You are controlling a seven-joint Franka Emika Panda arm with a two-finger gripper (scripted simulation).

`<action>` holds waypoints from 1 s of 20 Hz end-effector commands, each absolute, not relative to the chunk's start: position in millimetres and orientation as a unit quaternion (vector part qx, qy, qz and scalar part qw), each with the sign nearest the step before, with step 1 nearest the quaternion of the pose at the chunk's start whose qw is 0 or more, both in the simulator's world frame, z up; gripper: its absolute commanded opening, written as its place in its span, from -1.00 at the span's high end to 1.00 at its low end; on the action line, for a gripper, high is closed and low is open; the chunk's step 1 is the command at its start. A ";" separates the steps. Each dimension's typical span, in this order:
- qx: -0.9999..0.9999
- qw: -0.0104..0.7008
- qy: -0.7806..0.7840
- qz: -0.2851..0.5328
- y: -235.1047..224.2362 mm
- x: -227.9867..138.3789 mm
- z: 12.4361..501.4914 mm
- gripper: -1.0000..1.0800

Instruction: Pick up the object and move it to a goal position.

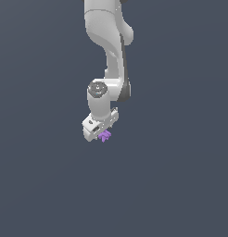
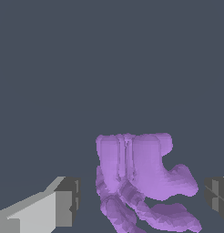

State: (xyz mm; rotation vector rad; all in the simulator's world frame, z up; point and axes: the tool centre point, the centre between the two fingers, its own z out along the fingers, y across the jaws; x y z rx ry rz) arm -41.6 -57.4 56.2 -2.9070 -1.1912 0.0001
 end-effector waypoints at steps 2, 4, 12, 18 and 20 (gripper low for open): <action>-0.925 0.000 -0.380 0.000 -57.2 -41.9 41.4 -0.92; -0.925 0.000 -0.380 0.000 -57.4 -41.5 36.9 -0.92; -0.925 0.000 -0.380 0.000 -57.6 -41.1 34.7 1.00; -0.925 0.000 -0.380 0.000 -58.2 -40.8 35.5 1.00; -0.925 0.000 -0.380 0.000 -57.8 -41.1 36.3 1.00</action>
